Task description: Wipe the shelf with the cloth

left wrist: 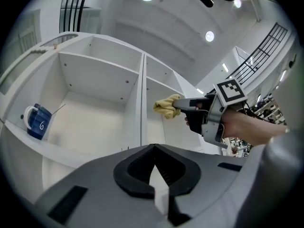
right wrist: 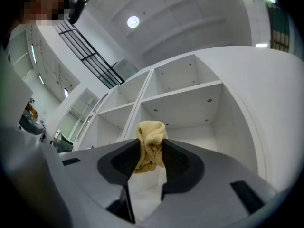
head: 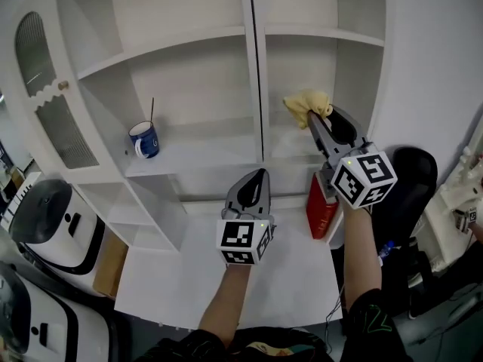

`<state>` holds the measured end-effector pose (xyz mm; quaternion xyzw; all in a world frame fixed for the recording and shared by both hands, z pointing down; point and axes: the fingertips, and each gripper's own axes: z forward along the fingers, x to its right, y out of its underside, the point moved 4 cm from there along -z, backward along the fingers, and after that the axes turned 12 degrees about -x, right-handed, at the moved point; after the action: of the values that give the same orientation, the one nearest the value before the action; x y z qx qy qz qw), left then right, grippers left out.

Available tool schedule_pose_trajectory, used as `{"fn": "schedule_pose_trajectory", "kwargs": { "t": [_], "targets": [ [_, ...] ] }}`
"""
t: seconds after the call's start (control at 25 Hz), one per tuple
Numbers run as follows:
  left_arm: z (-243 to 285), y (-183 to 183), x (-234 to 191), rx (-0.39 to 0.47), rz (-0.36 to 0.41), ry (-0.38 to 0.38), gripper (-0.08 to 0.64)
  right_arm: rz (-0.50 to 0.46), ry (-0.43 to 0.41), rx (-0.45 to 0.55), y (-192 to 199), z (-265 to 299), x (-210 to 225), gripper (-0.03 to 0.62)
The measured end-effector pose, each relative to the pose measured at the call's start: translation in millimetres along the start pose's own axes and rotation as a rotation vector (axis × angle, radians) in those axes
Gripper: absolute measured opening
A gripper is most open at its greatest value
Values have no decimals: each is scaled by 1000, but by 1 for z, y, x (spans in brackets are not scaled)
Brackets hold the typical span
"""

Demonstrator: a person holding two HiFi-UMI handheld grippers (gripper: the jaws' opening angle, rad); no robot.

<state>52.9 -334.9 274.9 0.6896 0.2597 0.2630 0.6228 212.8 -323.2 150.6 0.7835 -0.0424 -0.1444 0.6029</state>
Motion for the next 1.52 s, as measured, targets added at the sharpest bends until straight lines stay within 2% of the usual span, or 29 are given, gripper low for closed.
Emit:
{"fn": "schedule_pose_trajectory", "kwargs": {
  "t": [0.16, 0.32, 0.48, 0.88, 1.16, 1.52],
  "targets": [
    [4, -6, 4, 8, 3, -47, -6, 7, -12, 9, -17, 25, 11, 146],
    [5, -9, 0, 14, -6, -106, -6, -58, -22, 9, -31, 49, 15, 146],
    [4, -14, -6, 23, -11, -157, -6, -113, 5, 28, -42, 80, 21, 146],
    [-2, -9, -7, 9, -13, -200, -6, -219, 28, 26, -67, 144, 28, 146],
    [-5, -9, -12, 16, -28, -216, -6, -225, -38, 30, -68, 142, 23, 135],
    [-5, -5, -10, 9, -43, -210, -6, -264, -92, 100, -79, 113, 1, 124]
  ]
}}
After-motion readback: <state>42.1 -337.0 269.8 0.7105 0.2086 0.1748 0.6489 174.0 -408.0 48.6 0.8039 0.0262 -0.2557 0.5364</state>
